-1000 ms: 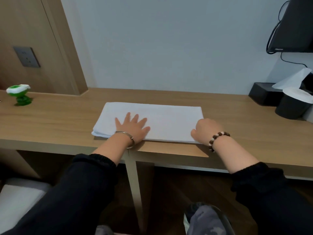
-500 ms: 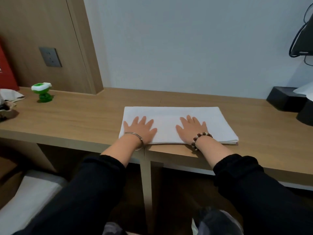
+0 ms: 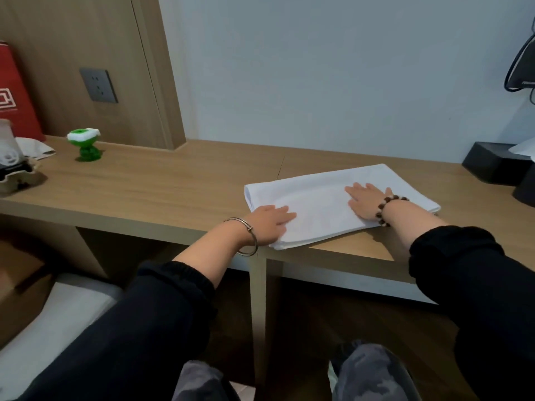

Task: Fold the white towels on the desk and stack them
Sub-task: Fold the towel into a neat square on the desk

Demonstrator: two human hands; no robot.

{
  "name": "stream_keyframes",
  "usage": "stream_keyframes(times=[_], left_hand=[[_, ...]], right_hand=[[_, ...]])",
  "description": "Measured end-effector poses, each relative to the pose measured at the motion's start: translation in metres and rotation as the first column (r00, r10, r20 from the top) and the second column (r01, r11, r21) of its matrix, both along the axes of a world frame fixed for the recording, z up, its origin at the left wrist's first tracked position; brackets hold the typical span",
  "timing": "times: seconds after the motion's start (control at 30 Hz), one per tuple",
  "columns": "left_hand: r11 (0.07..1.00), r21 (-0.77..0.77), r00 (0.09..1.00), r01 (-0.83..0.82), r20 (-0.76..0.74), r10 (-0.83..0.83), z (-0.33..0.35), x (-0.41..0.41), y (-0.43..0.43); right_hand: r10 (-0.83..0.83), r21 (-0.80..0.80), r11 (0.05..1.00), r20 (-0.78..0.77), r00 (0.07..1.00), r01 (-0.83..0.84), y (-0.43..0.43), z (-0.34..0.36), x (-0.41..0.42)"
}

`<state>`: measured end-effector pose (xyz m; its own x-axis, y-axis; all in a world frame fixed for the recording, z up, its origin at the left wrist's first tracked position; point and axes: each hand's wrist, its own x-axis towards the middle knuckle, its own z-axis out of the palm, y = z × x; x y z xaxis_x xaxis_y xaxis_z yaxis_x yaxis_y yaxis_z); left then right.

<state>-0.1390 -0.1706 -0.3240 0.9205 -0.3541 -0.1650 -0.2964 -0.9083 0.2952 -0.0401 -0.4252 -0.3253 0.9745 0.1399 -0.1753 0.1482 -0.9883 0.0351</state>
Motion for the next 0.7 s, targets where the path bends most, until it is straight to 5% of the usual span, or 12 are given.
stream_keyframes(times=[0.2, 0.3, 0.37, 0.47, 0.7], left_hand=[[0.998, 0.069, 0.981, 0.007, 0.195, -0.020, -0.016, -0.010, -0.010], [0.972, -0.235, 0.969, -0.013, 0.236, 0.070, -0.019, -0.007, -0.001], [0.782, -0.598, 0.920, -0.177, 0.183, 0.348, -0.017, -0.004, 0.016], [0.550, -0.758, 0.761, -0.350, 0.112, 0.639, -0.016, 0.009, 0.047], [0.746, -0.589, 0.894, -0.312, 0.082, 0.439, -0.011, 0.031, 0.059]], right_hand=[[0.067, 0.154, 0.985, 0.089, 0.994, -0.080, 0.084, -0.013, -0.013], [0.119, 0.107, 0.986, 0.097, 0.988, -0.129, 0.091, -0.023, -0.009], [0.166, 0.085, 0.981, 0.095, 0.982, -0.174, 0.084, -0.026, -0.005], [0.225, 0.063, 0.971, 0.092, 0.970, -0.231, 0.076, -0.028, -0.001], [0.291, 0.063, 0.952, 0.105, 0.951, -0.298, 0.069, -0.029, 0.002]])
